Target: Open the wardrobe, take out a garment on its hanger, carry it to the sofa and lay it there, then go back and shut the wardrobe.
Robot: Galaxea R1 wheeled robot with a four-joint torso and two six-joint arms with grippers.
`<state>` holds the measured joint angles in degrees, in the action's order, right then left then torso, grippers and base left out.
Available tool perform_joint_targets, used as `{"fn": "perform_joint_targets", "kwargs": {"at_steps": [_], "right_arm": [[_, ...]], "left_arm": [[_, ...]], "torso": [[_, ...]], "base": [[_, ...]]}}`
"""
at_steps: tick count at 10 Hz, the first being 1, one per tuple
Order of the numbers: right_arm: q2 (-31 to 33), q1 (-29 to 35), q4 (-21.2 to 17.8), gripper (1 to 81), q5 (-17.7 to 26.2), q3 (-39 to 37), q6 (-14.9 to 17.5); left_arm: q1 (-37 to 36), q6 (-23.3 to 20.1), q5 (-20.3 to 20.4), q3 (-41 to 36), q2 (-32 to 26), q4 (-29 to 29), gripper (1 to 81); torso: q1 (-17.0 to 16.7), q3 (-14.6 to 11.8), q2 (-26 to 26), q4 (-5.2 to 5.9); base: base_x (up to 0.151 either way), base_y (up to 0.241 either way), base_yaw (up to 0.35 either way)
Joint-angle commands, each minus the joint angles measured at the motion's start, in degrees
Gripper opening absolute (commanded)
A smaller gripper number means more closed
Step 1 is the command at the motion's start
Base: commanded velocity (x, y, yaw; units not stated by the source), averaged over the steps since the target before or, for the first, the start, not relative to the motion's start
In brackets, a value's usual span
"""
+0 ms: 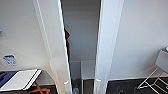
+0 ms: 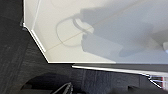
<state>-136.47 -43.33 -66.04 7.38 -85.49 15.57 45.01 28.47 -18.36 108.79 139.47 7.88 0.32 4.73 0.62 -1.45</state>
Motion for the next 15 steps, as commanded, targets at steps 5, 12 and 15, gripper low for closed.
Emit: {"fn": "perform_joint_targets", "kwargs": {"at_steps": [5, 12, 15], "right_arm": [[-13.41, -5.12, 7.06, 81.1, 4.05, -24.45, 4.38], [-25.89, -26.59, 20.25, 81.1, 2.82, -57.76, 16.16], [-27.91, -32.57, 20.33, 81.1, 1.59, -61.01, 24.6]], "left_arm": [[11.35, -0.87, 2.28, 0.02, 5.21, -15.61, 81.1], [32.99, -0.87, 18.01, 14.08, 11.1, -29.58, 81.1], [38.1, -0.87, 20.38, 25.51, 17.51, -30.9, 81.1]], "torso": [[0.0, 0.0, 0.0, 0.0], [-0.02, -0.02, 0.02, 0.0], [-0.05, -0.04, 0.02, 0.0]], "base": [[0.0, 0.0, 0.0], [0.0, 0.0, 0.0], [0.0, 0.0, 0.0]]}}
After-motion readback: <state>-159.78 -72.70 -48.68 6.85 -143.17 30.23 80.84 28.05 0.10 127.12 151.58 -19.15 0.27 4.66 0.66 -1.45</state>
